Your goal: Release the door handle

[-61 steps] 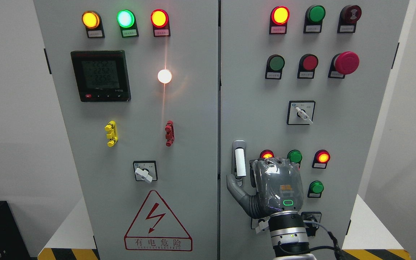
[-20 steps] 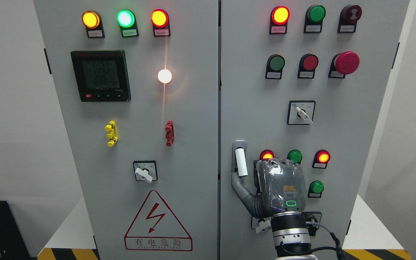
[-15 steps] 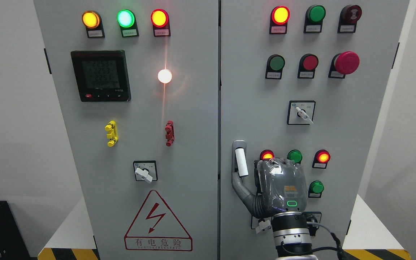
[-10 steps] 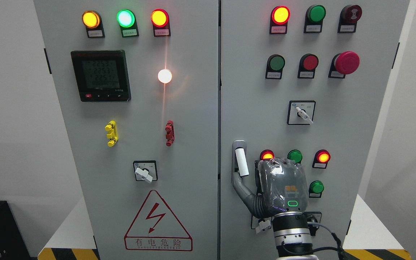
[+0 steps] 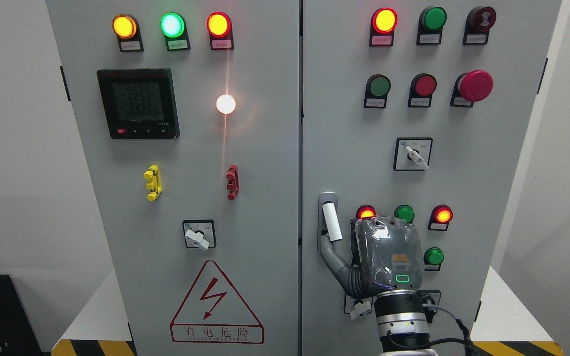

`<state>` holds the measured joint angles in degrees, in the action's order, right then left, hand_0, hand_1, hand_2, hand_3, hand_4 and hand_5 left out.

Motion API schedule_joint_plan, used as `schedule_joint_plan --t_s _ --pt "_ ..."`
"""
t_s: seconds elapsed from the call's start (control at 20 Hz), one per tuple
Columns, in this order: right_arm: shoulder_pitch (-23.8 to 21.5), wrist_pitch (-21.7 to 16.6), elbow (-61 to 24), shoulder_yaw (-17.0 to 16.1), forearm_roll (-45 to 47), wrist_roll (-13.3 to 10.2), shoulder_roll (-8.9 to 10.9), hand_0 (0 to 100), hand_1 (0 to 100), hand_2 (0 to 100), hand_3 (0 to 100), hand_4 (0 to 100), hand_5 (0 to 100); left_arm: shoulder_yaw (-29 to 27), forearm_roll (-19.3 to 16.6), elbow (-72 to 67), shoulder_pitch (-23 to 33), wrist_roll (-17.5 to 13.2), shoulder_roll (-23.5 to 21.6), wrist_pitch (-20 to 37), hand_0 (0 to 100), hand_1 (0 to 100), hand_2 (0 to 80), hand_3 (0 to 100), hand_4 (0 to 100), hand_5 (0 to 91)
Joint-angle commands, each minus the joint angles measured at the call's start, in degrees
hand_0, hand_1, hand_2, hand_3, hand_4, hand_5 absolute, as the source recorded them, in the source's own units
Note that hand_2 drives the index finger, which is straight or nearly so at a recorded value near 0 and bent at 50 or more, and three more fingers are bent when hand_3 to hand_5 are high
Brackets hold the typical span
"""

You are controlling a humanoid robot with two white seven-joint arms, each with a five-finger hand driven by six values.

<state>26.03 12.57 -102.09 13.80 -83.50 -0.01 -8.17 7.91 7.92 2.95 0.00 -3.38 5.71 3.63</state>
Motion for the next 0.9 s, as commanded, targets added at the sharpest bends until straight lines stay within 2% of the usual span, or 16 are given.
schedule_joint_plan --t_s 0.0,0.85 --pt "-0.01 0.35 -0.47 -0.18 0.01 -0.08 0.0 46 31 93 100 100 98 0.0 -0.01 0.04 1.05 -0.05 0.0 -0.03 12 56 0.0 0 0 0.0" --pt "-0.01 0.44 -0.56 -0.62 0.01 -0.08 0.0 48 32 93 100 100 98 0.0 -0.01 -0.05 1.05 -0.05 0.0 -0.03 12 56 0.0 0 0 0.0"
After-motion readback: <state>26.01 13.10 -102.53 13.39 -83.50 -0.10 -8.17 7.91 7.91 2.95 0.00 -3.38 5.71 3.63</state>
